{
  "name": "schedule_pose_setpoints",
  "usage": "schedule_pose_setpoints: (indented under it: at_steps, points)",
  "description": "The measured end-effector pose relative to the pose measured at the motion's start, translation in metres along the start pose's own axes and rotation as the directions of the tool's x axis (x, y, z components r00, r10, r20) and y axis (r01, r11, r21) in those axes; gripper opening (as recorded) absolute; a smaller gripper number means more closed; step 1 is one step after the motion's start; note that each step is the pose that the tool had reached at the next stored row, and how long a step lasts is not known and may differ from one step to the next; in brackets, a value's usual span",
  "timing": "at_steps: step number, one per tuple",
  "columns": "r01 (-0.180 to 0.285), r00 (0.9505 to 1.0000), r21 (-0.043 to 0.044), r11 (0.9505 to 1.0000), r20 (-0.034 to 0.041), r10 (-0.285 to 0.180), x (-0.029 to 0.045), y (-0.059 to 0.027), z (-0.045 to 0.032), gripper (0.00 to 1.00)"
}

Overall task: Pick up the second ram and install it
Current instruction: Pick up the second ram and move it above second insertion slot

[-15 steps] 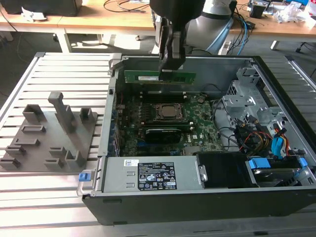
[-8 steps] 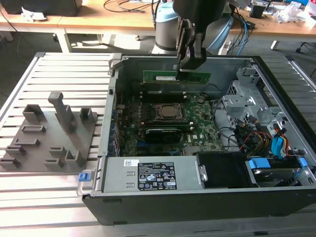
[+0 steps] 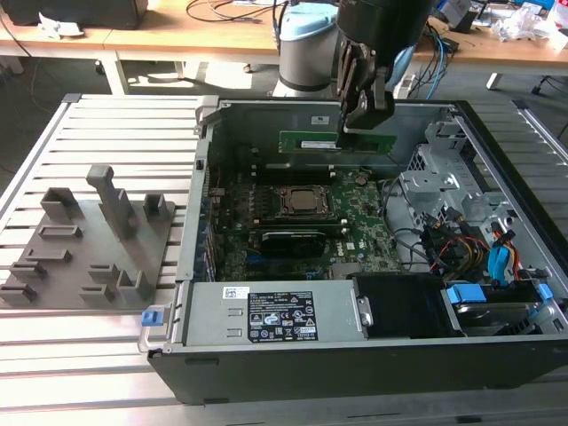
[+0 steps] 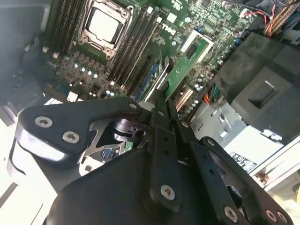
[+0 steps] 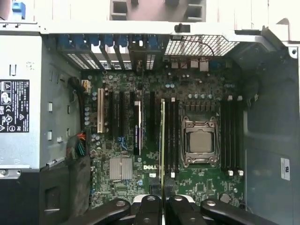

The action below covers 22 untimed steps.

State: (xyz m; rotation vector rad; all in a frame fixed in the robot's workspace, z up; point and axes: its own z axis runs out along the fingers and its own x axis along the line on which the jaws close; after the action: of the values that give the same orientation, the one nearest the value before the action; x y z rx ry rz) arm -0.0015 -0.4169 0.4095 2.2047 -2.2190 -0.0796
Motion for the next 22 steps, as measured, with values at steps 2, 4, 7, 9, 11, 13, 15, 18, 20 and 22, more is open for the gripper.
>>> schedule_pose_setpoints:
  at_steps: [2,4,7,9,11,13,15,18,20,22]
  points:
    - [0.000,1.0000,0.0000,1.0000,-0.0016,0.000,-0.0012,-0.0045,0.0035,0.14]
    - [0.000,1.0000,0.0000,1.0000,-0.0022,0.000,-0.0019,-0.0067,0.0051,0.14]
    - [0.000,1.0000,0.0000,1.0000,-0.0028,0.000,-0.0069,-0.0133,0.0088,0.14]
    - [0.000,1.0000,0.0000,1.0000,-0.0033,0.000,-0.0139,-0.0198,0.0103,0.14]
    - [0.000,1.0000,-0.0001,1.0000,-0.0044,0.000,-0.0179,-0.0245,0.0124,0.14]
    - [0.000,1.0000,-0.0001,1.0000,-0.0044,0.000,-0.0179,-0.0251,0.0170,0.14]
    - [0.000,1.0000,-0.0001,1.0000,-0.0044,0.000,-0.0178,-0.0255,0.0236,0.14]
    - [0.000,1.0000,-0.0001,1.0000,-0.0044,0.000,-0.0175,-0.0260,0.0350,0.14]
    - [0.000,1.0000,-0.0001,1.0000,-0.0046,0.000,-0.0173,-0.0263,0.0418,0.14]
    - [0.000,1.0000,-0.0001,1.0000,-0.0047,0.000,-0.0173,-0.0263,0.0418,0.14]
